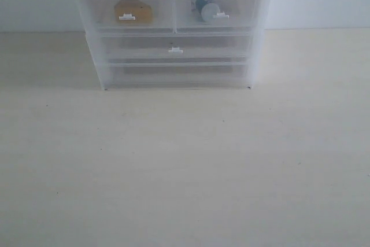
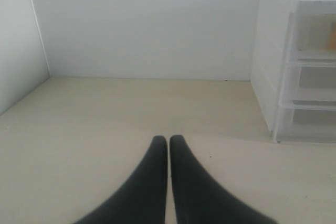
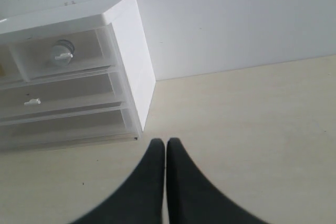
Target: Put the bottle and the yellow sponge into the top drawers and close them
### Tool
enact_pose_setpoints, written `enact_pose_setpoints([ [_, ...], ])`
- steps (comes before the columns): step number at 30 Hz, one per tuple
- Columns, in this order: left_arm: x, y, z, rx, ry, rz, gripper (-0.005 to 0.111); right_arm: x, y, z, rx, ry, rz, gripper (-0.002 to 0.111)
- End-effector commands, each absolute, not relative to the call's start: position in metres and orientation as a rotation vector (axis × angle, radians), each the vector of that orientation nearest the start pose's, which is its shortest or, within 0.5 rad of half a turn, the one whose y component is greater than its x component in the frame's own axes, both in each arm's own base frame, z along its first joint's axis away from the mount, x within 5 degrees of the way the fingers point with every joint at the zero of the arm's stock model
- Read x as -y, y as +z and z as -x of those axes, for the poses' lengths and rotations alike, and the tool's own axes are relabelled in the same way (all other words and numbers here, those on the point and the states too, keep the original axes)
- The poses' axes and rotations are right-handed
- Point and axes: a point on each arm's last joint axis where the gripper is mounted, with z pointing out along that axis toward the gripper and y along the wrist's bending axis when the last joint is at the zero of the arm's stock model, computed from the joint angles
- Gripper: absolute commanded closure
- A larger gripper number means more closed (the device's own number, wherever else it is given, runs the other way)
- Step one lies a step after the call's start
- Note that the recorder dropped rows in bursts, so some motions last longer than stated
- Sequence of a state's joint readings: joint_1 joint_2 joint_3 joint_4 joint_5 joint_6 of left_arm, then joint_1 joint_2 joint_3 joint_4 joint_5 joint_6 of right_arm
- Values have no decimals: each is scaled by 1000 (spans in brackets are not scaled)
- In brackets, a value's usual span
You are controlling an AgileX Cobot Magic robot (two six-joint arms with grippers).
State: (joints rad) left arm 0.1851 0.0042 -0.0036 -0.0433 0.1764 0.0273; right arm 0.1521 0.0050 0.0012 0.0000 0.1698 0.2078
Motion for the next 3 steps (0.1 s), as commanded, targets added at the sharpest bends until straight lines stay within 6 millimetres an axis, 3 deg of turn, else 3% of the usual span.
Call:
enact_pose_setpoints([
  [1, -10, 197, -55, -1657, 118, 171, 103, -8, 198, -56, -1652, 258, -34, 107],
  [3, -10, 197, -55, -1657, 118, 171, 103, -8, 198, -56, -1652, 258, -34, 107],
])
